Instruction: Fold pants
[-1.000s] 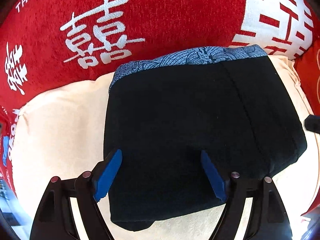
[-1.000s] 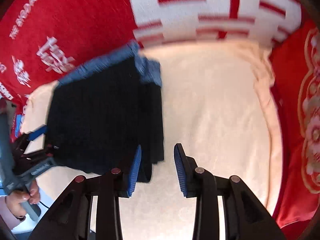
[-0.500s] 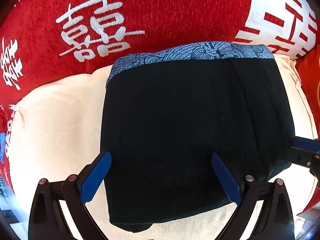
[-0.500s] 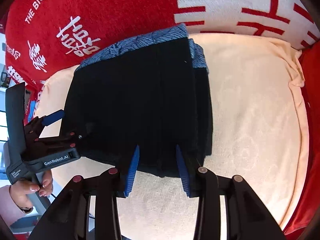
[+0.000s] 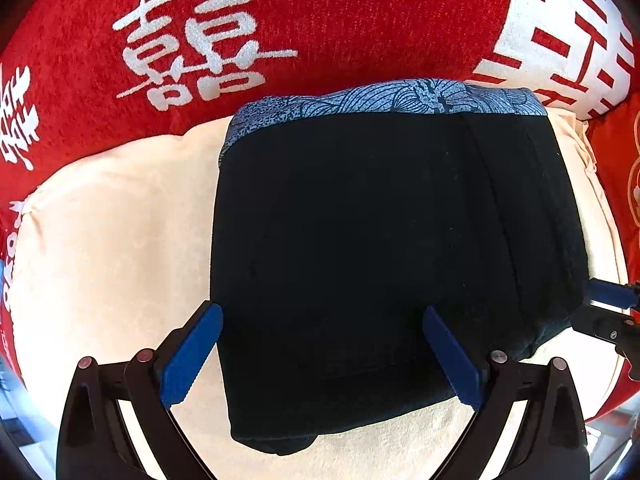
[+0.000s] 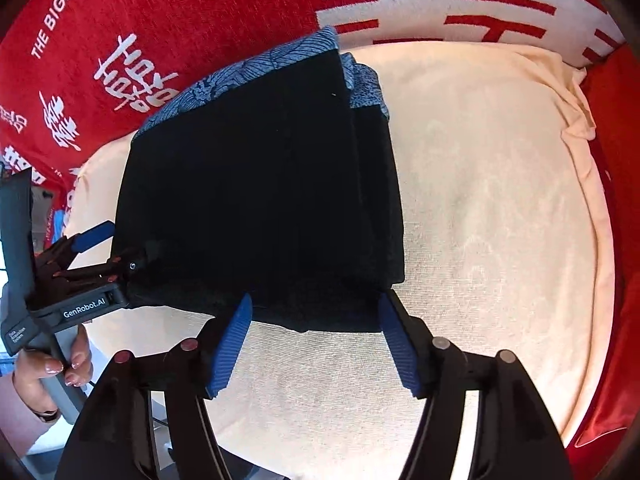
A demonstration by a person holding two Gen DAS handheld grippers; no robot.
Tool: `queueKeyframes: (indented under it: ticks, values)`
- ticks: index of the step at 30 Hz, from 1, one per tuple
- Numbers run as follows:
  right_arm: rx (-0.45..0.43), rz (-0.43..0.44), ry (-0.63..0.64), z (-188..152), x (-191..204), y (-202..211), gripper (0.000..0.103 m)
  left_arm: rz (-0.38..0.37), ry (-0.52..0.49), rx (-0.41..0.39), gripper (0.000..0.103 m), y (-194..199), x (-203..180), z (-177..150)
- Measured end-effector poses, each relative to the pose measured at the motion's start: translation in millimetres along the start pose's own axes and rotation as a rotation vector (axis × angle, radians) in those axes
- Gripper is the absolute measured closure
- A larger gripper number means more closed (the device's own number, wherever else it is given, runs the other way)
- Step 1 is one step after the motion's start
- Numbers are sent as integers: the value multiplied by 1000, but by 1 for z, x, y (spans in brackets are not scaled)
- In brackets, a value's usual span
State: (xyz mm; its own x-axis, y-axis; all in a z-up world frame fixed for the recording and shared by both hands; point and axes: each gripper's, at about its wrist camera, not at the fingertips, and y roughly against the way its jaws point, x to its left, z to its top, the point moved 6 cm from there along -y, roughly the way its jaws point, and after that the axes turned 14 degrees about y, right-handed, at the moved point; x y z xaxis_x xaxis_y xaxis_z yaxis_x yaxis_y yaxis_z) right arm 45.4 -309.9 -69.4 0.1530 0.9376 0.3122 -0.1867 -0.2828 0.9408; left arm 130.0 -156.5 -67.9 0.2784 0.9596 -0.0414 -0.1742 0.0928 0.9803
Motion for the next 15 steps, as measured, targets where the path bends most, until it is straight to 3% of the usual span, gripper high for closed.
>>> queueKeyframes:
  ticks: [15]
  values:
    - [9, 42, -48, -6, -8, -3, 29, -16, 51, 24, 3, -4, 19, 7]
